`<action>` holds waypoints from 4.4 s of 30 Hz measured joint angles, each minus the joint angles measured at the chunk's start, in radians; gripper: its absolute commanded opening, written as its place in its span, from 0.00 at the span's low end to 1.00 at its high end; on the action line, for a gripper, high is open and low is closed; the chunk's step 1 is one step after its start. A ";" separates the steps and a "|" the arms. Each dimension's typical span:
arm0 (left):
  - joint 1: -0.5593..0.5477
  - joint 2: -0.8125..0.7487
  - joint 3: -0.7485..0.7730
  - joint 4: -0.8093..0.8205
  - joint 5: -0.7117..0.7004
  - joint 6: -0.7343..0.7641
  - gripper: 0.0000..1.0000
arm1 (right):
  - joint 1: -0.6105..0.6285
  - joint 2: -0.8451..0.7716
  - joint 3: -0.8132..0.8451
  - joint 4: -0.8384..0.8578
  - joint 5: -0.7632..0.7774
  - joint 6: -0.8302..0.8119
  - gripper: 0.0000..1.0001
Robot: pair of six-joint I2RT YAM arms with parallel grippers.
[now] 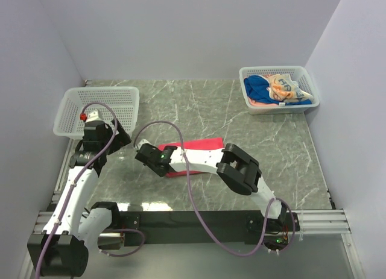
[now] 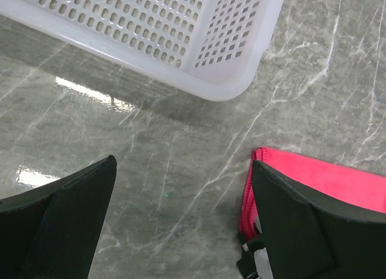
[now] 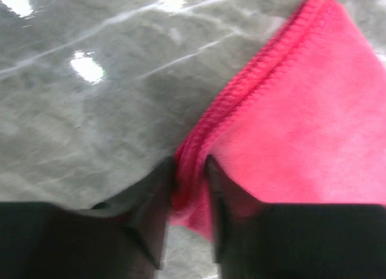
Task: Fold and stack the towels
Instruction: Neatly place the folded towel into the bin
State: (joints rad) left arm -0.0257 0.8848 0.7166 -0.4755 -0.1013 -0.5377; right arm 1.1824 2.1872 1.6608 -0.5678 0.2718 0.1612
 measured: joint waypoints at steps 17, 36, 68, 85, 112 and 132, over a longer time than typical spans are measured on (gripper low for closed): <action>0.000 0.144 -0.092 0.129 0.330 -0.146 0.99 | -0.113 -0.306 -0.459 0.416 -0.209 0.034 0.00; -0.273 0.475 -0.230 0.573 0.447 -0.514 0.98 | -0.168 -0.379 -0.576 0.651 -0.344 0.094 0.00; -0.305 0.546 -0.077 0.449 0.279 -0.416 0.01 | -0.171 -0.658 -0.766 0.626 -0.297 0.120 0.88; -0.253 0.856 0.811 -0.107 0.094 -0.043 0.01 | -0.186 -1.130 -1.015 0.437 -0.159 0.071 0.88; -0.012 1.105 1.466 -0.540 -0.031 0.412 0.01 | -0.199 -0.930 -0.879 0.258 -0.183 0.000 0.92; 0.119 1.144 1.407 -0.504 -0.082 0.644 0.01 | -0.199 -0.800 -0.742 0.177 -0.194 -0.048 0.92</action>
State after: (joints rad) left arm 0.0937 2.0285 2.1239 -0.9798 -0.1833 0.1059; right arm 0.9836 1.3876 0.9188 -0.3912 0.0780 0.1131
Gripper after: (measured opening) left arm 0.063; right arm 0.918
